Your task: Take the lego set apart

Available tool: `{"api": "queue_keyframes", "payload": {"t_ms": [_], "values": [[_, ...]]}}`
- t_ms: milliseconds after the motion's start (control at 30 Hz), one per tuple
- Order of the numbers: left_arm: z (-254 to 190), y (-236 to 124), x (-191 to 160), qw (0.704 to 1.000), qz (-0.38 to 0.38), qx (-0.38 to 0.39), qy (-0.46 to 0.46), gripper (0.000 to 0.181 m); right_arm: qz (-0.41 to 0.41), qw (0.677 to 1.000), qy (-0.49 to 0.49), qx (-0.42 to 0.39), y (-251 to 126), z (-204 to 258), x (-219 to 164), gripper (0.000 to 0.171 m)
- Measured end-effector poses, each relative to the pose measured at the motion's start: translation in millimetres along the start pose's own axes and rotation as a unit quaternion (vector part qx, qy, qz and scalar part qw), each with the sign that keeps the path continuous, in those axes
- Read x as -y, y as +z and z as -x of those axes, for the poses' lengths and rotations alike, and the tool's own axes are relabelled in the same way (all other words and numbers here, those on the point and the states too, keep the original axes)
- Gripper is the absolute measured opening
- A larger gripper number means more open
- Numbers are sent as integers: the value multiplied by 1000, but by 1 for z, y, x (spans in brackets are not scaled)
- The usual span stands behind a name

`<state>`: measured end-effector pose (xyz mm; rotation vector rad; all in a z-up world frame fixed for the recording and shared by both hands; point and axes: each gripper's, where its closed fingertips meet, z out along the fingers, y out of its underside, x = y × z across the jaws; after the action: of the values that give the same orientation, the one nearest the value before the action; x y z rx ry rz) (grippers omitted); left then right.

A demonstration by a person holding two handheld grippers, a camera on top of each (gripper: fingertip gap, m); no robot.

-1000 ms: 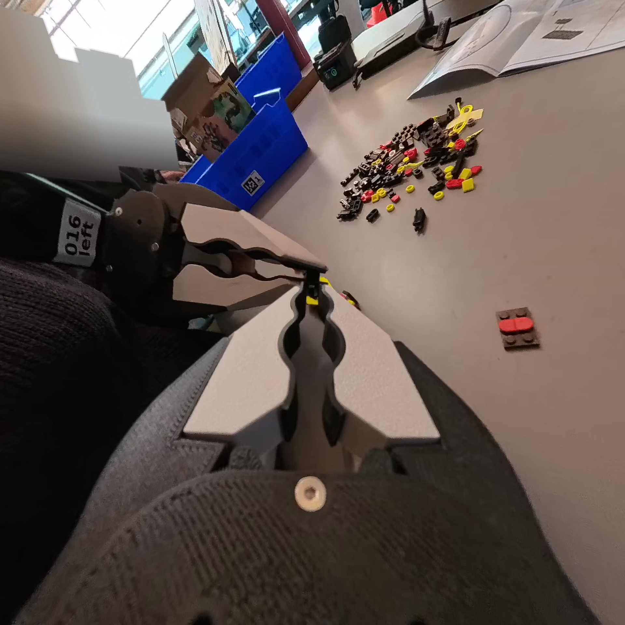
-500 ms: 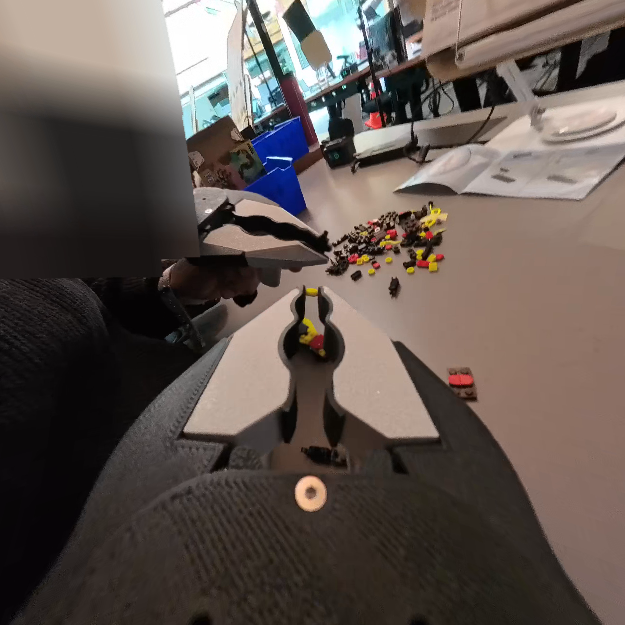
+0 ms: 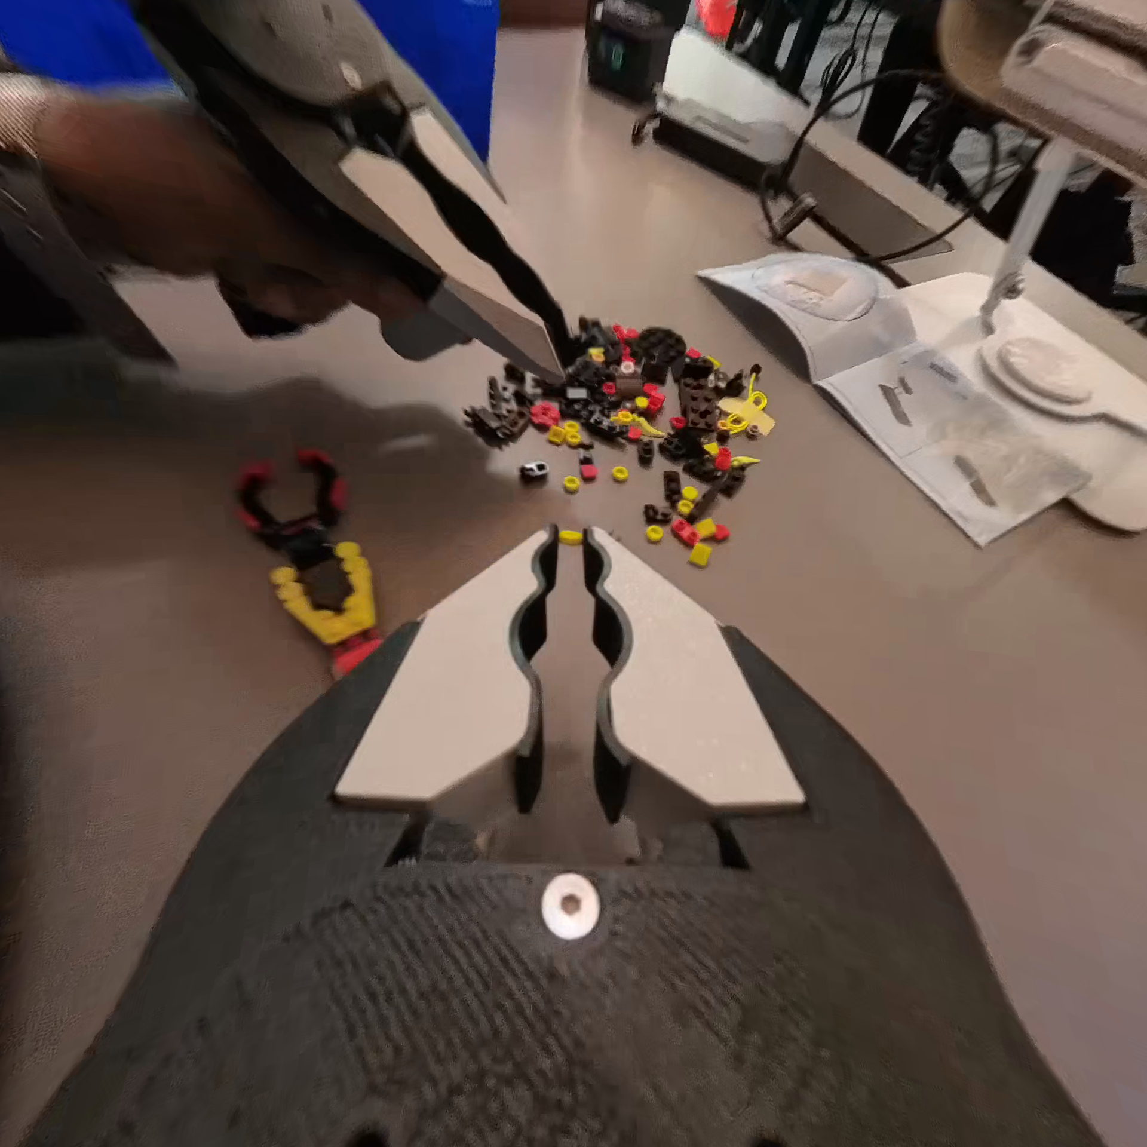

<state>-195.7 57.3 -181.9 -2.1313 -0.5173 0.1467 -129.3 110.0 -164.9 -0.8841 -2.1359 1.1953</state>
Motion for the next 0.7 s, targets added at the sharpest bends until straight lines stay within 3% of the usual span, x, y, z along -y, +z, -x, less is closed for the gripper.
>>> {"api": "queue_keyframes", "payload": {"t_ms": [33, 167, 333, 567, 700], "values": [[3, 2, -4, 1000, 6, 0, -8, 2, 19, 1000, -22, 1, 13, -3, -2, 7], [9, 10, -16, 999, 33, 15, -9, 3, 36, 998, -53, 13, 52, -12, 4, 7], [13, 13, -21, 999, 45, 28, -4, 11, 69, 997, -7, 43, 70, -16, -1, 12], [8, 12, -13, 1000, 21, 11, -10, 12, 43, 999, 22, 24, 58, -37, 8, 17], [3, 8, -7, 1000, 2, 5, -4, 12, 30, 999, 22, -1, 31, -50, 14, 22]]}}
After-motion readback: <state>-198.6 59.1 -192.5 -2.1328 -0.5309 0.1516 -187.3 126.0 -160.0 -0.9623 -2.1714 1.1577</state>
